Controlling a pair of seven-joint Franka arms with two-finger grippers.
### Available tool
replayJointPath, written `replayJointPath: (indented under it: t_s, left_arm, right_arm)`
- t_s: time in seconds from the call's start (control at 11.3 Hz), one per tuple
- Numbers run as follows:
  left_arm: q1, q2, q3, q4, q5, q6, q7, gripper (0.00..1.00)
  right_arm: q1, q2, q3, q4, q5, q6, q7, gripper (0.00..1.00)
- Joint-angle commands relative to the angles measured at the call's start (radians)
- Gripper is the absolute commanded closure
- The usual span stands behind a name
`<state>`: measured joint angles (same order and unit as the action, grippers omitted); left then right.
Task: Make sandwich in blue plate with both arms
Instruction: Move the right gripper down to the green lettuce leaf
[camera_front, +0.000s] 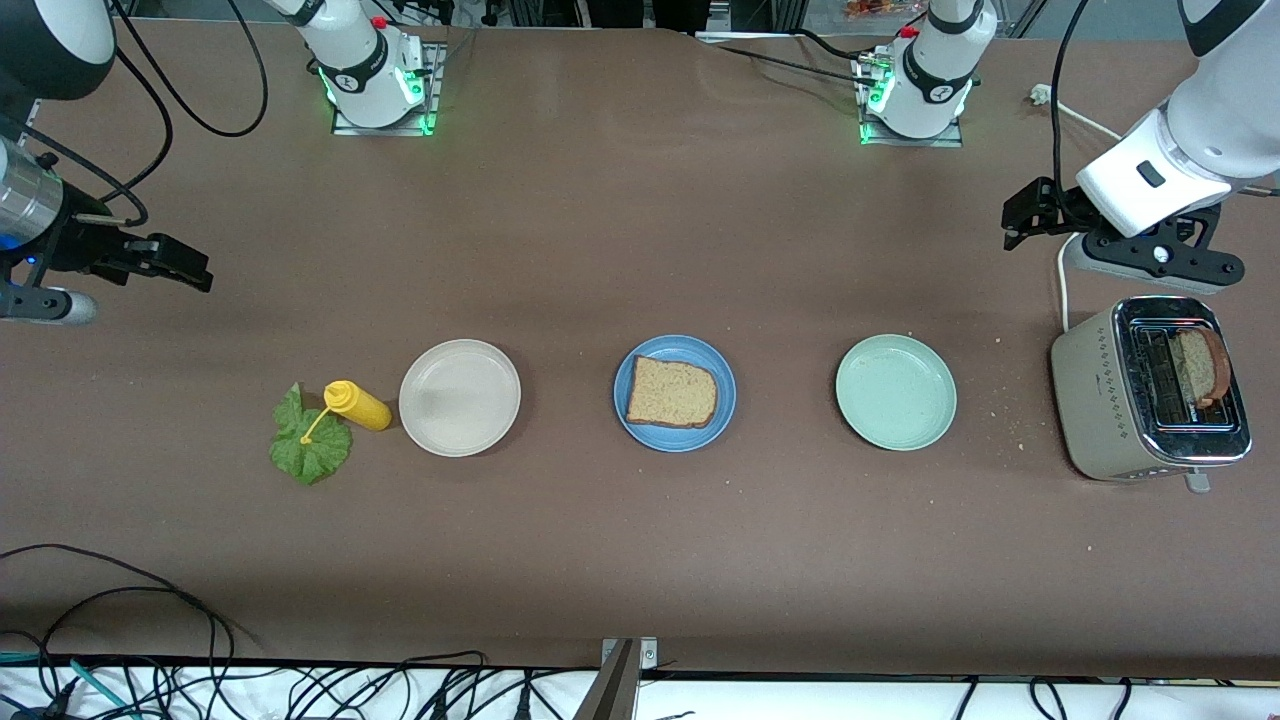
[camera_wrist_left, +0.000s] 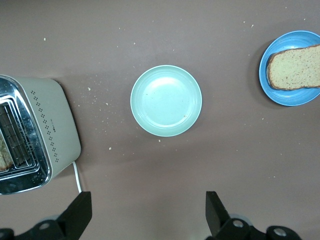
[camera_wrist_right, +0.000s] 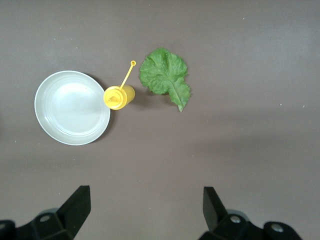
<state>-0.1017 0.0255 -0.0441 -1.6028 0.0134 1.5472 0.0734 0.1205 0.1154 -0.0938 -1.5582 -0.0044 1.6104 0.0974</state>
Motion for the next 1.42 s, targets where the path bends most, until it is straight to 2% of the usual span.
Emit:
replayJointPath:
  t_s: [0.0,0.35,0.71,1.33]
  left_arm:
    - [0.010,-0.039,0.009,-0.054,-0.026,0.030,-0.003,0.00]
    - [0.008,-0.030,0.006,-0.034,-0.026,0.008,-0.006,0.00]
    - [0.002,-0.024,0.004,-0.026,-0.012,0.007,0.000,0.00]
    - [0.010,-0.003,0.010,0.014,-0.013,0.004,-0.007,0.00]
  right_arm:
    - [-0.005,0.050,0.000,0.010,0.017,0.011,-0.057,0.00]
    - [-0.041,0.171,-0.003,0.010,0.044,0.109,-0.149,0.00]
    - [-0.070,0.246,-0.003,0.010,0.055,0.181,-0.267,0.00]
    - [-0.114,0.459,-0.001,-0.034,0.043,0.469,-0.324,0.00]
